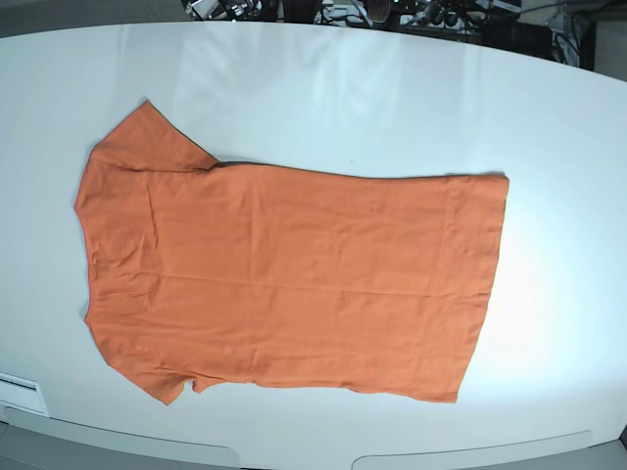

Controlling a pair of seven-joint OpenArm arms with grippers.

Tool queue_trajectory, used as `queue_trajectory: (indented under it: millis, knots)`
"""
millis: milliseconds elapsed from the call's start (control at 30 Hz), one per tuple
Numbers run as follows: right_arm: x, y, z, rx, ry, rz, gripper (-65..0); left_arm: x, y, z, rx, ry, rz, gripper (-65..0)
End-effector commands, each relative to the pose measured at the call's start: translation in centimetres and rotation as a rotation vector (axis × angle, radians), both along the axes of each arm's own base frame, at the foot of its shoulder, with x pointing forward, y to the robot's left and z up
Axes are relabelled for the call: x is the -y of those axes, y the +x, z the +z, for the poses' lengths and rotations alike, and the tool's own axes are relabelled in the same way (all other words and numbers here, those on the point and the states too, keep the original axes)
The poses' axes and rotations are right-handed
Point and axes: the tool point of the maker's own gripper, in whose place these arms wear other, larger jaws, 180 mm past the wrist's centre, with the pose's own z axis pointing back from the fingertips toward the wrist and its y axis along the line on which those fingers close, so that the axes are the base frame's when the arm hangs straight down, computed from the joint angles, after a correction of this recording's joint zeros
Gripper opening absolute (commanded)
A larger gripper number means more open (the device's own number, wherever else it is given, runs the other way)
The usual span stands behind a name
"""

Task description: Fold the T-shirt properly

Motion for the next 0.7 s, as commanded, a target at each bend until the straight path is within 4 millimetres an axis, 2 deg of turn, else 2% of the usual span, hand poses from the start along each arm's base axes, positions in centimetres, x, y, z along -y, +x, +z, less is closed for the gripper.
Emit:
queue_trajectory:
  millis: [0, 167, 333, 500, 600, 667]
  knots:
    - [-0.3, -1.2, 0.1, -0.043, 0.014, 0.012, -65.0, 0.4, -0.7, 0.1, -0.014, -0.009, -0.029, -65.0]
    - [0.7, -7.3, 0.9, -0.129, 0.009, 0.02, -65.0, 2.3, -5.3, 1.4, -0.098, -0.055, -0.075, -65.0]
    - [1.3, -12.5, 3.1, -0.161, 0.032, 0.014, -65.0, 1.9, -9.6, 3.5, -0.143, -0.075, -0.163, -65.0]
    - [1.7, -16.3, 7.1, -0.173, 0.101, -0.028, -65.0, 2.0, -13.4, 7.5, -0.173, -0.135, -0.341, -65.0]
    - [2.3, -17.6, 10.0, -0.161, 0.117, 0.001, -65.0, 1.5, -14.4, 10.5, -0.154, -0.161, -0.417, -65.0]
    - [2.5, -18.2, 12.3, -0.159, 0.119, 0.015, -65.0, 0.8, -14.3, 12.8, -0.122, -0.176, -0.46, -65.0]
